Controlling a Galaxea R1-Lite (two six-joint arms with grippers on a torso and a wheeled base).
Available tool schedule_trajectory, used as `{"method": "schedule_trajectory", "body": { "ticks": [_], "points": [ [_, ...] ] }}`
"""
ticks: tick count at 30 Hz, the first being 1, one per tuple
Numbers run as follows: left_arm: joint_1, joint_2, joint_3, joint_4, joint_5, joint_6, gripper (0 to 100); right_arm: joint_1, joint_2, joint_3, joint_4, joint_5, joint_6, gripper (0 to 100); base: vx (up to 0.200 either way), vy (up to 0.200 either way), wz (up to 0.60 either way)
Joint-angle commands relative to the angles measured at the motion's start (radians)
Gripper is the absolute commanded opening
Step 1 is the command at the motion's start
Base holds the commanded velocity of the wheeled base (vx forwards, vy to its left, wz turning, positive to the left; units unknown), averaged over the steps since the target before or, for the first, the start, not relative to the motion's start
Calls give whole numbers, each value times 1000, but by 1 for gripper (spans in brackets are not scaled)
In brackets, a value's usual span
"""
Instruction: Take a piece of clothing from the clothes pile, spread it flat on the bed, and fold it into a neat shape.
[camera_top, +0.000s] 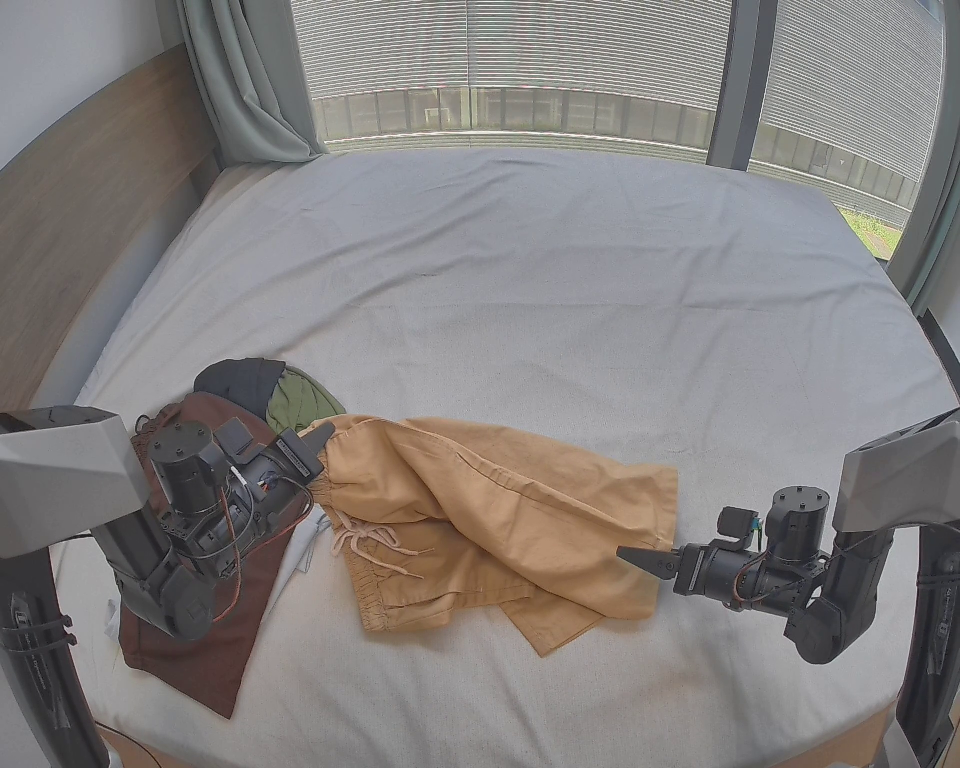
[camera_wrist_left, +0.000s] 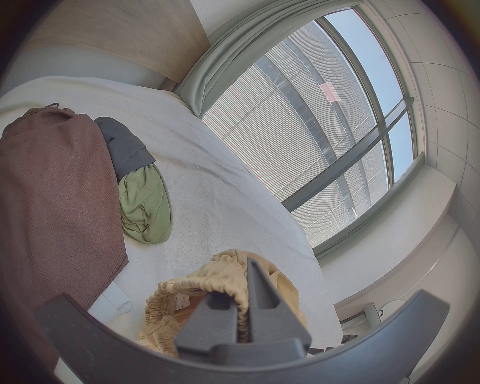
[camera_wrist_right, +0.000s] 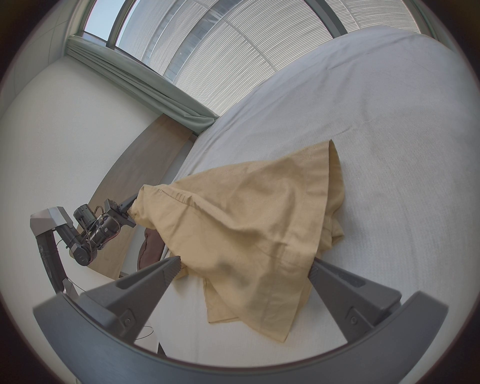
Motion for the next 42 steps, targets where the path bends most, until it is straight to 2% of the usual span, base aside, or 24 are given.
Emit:
{"method": "schedule_trajectory", "body": {
  "ticks": [1,14,20,36,42],
  "points": [
    [1,1,0,0,0,0,0,8,-33,33,-4,3,-2,100,0,0,0],
    [1,4,-6,0,0,0,0,13,-142,75,-4,17,-1,100,0,0,0],
    [1,8,-8,0,0,0,0,39,-183,82,-4,17,-1,100,0,0,0],
    [1,10,-9,0,0,-2,0,52,-32,-13,-5,29,7,100,0,0,0],
    [1,7,-11,0,0,-2,0,52,-18,-56,-5,27,44,100,0,0,0]
  ]
}}
